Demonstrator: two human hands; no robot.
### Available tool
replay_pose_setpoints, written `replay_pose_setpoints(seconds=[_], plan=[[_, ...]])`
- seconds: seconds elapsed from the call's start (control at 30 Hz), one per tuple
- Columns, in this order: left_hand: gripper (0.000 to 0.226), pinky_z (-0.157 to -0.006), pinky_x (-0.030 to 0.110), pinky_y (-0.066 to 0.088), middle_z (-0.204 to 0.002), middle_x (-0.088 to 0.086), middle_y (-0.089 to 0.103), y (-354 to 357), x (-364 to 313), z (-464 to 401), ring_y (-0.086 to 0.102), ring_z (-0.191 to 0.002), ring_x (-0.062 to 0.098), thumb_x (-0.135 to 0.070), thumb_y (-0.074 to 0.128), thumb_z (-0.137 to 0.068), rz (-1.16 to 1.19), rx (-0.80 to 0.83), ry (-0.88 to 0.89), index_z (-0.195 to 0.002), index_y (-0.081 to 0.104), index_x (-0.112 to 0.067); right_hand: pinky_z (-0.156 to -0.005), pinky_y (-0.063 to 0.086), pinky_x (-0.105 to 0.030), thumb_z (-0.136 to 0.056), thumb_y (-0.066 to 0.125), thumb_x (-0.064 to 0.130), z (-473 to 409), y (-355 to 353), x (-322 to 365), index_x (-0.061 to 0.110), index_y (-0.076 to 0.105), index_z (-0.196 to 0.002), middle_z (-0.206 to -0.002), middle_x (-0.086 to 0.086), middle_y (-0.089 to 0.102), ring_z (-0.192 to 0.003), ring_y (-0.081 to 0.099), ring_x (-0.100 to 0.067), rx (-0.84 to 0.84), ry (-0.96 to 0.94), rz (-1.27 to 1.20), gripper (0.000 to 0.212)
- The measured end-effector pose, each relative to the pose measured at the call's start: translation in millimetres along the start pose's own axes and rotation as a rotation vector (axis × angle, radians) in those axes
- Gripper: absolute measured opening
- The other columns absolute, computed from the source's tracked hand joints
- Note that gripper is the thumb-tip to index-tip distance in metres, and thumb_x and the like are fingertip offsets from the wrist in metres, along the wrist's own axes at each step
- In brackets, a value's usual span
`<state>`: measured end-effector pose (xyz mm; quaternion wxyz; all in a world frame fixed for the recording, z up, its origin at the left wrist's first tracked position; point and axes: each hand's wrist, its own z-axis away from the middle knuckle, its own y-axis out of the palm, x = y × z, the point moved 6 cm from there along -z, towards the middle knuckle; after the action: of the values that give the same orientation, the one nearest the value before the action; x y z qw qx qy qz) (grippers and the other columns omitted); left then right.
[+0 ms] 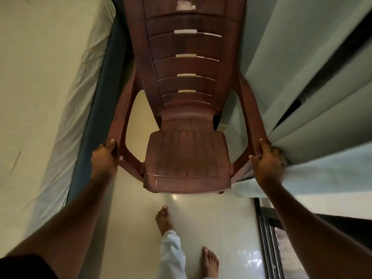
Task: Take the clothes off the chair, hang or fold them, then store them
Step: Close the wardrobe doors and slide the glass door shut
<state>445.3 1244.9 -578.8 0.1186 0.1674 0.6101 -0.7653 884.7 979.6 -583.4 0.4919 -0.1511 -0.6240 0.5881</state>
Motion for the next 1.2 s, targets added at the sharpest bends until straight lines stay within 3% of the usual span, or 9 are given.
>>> replay_pose_setpoints(seconds=[0.13,0.27,0.43,0.67,0.8,1.0,1.2], plan=[[0.060,-0.104,0.051,0.047,-0.133,0.026,0.055,-6,-3,-58,0.056,-0.120,0.045,-0.009,0.072,-0.091,-0.028,-0.003,0.029,-0.147,0.050,-0.008,-0.098,0.045,-0.054,-0.096,0.068,0.022,-30,12,38,0.019,0.039,-0.155,-0.135,-0.030,0.046,-0.119,0.051,-0.049,-0.049,0.013,0.027,0.065],[0.057,-0.095,0.050,0.051,-0.124,0.025,0.057,-20,-17,-116,0.060,-0.110,0.044,-0.011,0.073,-0.091,-0.091,0.012,0.095,-0.144,0.052,-0.008,-0.102,0.044,-0.053,-0.097,0.064,0.015,-63,25,87,0.017,0.040,-0.152,-0.141,-0.028,0.043,-0.127,0.047,-0.047,-0.070,0.107,0.018,0.060],[0.054,-0.098,0.049,0.050,-0.129,0.025,0.057,-36,-28,-177,0.058,-0.114,0.043,-0.008,0.070,-0.092,-0.091,0.030,0.101,-0.143,0.052,-0.005,-0.095,0.048,-0.052,-0.096,0.065,0.012,-100,36,136,0.018,0.045,-0.145,-0.135,-0.026,0.044,-0.117,0.053,-0.049,-0.078,0.138,0.019,0.053],[0.055,-0.101,0.051,0.045,-0.131,0.030,0.056,-62,-59,-305,0.054,-0.120,0.049,-0.008,0.070,-0.092,-0.073,0.019,0.102,-0.143,0.052,-0.002,-0.091,0.051,-0.052,-0.098,0.064,0.017,-188,46,223,0.019,0.047,-0.139,-0.129,-0.020,0.044,-0.114,0.056,-0.045,-0.085,0.174,0.009,0.043],[0.045,-0.094,0.053,0.046,-0.124,0.034,0.059,-72,-73,-359,0.058,-0.113,0.051,-0.007,0.070,-0.092,-0.055,-0.006,0.040,-0.133,0.057,0.005,-0.087,0.053,-0.048,-0.100,0.063,0.019,-240,54,263,0.015,0.048,-0.133,-0.127,-0.019,0.045,-0.112,0.057,-0.042,-0.084,0.149,0.027,0.037],[0.045,-0.088,0.050,0.047,-0.118,0.031,0.063,-71,-96,-460,0.061,-0.108,0.049,-0.009,0.074,-0.089,-0.104,0.018,0.070,-0.131,0.061,0.001,-0.085,0.054,-0.051,-0.098,0.064,0.017,-335,77,316,0.015,0.048,-0.131,-0.126,-0.019,0.044,-0.111,0.057,-0.043,-0.057,0.128,-0.006,0.036],[0.040,-0.084,0.052,0.047,-0.118,0.034,0.062,-69,-148,-571,0.061,-0.105,0.051,-0.010,0.070,-0.092,-0.089,-0.003,0.030,-0.126,0.060,0.007,-0.081,0.053,-0.048,-0.098,0.064,0.017,-448,88,370,0.019,0.044,-0.140,-0.129,-0.019,0.042,-0.109,0.058,-0.040,-0.072,0.136,0.008,0.047]])
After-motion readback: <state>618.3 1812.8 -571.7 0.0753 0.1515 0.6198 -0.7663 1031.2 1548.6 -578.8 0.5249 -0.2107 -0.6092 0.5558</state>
